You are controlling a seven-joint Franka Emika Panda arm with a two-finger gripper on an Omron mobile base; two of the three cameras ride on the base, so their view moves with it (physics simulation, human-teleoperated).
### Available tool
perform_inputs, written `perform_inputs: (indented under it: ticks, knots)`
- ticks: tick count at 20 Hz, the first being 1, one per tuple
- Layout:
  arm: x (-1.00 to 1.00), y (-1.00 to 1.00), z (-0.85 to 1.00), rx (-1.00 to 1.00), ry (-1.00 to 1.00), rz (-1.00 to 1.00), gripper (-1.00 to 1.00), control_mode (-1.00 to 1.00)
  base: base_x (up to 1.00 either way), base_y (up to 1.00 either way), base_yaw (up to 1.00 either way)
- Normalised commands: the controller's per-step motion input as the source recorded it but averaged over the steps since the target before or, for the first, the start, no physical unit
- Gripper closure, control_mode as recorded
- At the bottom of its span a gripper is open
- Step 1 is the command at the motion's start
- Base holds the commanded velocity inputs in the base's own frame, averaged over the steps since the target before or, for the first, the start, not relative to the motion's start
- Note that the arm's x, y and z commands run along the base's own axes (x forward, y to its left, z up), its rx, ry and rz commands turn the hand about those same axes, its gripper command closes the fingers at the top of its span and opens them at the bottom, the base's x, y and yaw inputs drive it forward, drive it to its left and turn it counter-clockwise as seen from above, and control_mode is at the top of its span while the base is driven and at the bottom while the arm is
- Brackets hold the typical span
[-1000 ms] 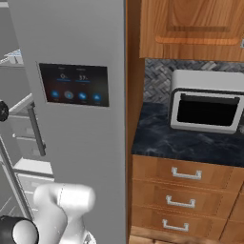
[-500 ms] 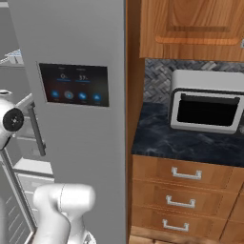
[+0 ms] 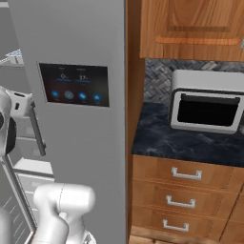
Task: Open the freezer door, pick up the ice cube tray from the freezer, and place it on the dining counter.
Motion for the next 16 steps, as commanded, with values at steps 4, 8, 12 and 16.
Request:
perform_inputs:
  ticks: [4, 8, 12, 16]
  knots:
    - [-0.24, -1.00, 0.17, 0.00, 0.32, -0.29, -1.00, -1.00, 0.00, 0.00, 0.00]
    - [-0.40, -0.83, 0.00, -0.14, 0.24, -0.25, -1.00, -1.00, 0.00, 0.00, 0.00]
    - [0.00, -0.51, -0.06, -0.34, 0.24, -0.18, -1.00, -1.00, 0.00, 0.00, 0.00]
    - [-0.01, -0.41, -0.23, -0.38, 0.20, -0.08, -1.00, -1.00, 0.00, 0.00, 0.00]
